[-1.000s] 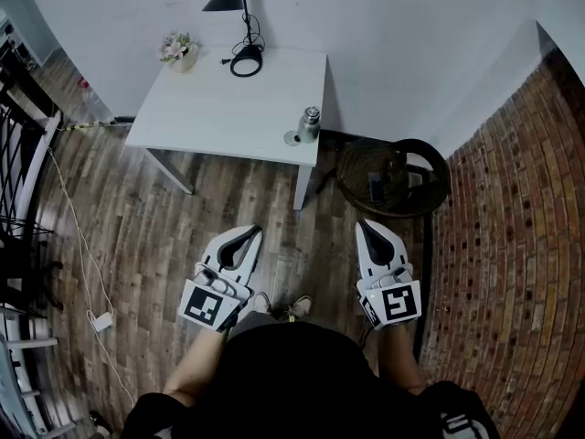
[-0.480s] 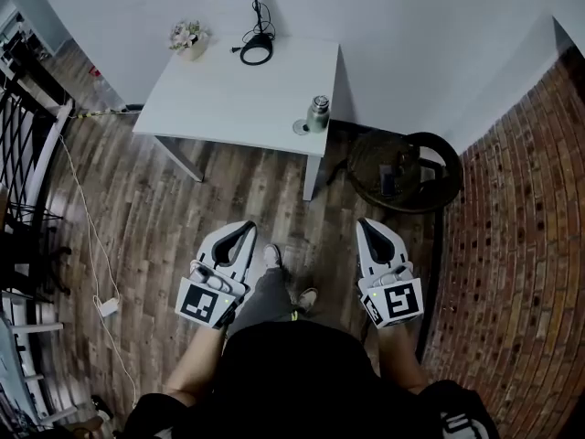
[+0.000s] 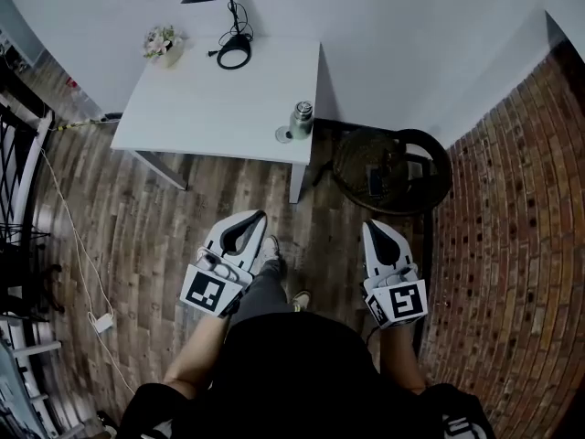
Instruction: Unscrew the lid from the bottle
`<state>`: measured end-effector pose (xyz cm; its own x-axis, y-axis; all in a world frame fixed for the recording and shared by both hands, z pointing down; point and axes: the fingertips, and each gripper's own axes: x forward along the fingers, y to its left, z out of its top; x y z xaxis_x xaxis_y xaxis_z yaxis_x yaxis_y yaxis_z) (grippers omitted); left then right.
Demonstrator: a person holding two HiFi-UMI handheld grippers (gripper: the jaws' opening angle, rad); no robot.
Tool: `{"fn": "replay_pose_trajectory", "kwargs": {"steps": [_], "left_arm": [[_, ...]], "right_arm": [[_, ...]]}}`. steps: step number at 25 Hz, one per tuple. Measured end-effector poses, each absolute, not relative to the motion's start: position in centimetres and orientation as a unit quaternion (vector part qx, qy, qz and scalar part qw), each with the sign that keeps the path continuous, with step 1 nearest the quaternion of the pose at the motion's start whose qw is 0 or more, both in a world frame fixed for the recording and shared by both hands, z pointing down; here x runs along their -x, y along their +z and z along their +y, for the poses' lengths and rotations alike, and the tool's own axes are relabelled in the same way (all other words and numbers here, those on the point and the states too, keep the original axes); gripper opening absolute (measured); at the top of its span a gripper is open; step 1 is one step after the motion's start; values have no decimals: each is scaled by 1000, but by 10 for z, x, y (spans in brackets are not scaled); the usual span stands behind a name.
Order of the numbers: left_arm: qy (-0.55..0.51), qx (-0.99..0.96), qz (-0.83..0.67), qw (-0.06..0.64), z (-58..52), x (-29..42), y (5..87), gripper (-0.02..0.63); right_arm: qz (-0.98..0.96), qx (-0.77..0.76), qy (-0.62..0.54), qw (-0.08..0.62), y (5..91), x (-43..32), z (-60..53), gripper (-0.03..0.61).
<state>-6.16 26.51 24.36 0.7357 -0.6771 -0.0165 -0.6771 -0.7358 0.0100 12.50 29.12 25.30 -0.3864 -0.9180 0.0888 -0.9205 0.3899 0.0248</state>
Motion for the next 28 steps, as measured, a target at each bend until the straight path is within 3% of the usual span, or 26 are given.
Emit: {"fn": "replay_pose_trajectory", "kwargs": {"steps": [22, 28], "left_arm": [[-19, -941, -336, 40, 40, 122, 274, 28], [-14, -946, -316, 77, 12, 103, 293, 28]], "right_arm": [[-828, -551, 14, 100, 231, -44, 73, 14], [-815, -565, 34, 120, 244, -57, 60, 14]]}}
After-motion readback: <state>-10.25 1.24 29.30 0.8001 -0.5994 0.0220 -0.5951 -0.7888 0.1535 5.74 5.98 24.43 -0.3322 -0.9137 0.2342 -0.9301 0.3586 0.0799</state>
